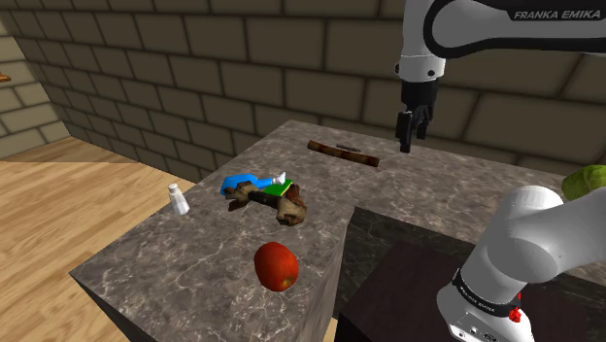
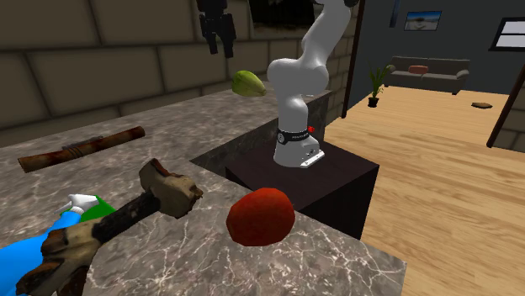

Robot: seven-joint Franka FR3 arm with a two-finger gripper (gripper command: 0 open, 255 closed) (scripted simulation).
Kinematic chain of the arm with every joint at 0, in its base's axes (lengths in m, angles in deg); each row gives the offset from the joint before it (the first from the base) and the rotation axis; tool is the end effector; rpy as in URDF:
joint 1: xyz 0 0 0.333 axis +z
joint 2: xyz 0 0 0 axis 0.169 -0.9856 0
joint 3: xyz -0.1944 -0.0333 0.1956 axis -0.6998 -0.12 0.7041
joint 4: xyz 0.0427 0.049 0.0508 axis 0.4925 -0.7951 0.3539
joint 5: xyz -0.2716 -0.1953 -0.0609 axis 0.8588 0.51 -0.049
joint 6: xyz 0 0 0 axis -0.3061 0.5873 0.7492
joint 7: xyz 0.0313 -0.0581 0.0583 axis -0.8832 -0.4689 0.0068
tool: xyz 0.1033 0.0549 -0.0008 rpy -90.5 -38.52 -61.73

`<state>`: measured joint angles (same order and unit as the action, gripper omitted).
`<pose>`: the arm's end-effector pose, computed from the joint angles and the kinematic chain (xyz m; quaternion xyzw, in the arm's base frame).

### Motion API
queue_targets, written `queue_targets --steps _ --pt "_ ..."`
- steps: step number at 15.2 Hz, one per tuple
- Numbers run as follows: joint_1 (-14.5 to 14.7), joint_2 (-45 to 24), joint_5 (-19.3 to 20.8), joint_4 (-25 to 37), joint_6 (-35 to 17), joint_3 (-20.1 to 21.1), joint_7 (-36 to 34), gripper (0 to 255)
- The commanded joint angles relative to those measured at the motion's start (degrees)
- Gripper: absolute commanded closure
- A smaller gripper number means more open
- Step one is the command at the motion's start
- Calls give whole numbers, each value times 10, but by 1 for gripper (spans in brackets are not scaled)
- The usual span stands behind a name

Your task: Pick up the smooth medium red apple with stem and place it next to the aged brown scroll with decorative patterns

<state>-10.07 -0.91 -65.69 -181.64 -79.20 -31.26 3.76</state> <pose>0.2660 -0.0175 0.5345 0.9969 -0.0053 -0.0756 0.0223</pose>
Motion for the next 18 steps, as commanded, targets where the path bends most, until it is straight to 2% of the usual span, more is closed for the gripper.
queue_targets --steps 1,10,18 --pt "0 0 0 0 0 0 0 0" --pt "41 46 -121 -151 -150 40 -69 0" --pt "105 25 -248 -243 -321 96 -115 0"
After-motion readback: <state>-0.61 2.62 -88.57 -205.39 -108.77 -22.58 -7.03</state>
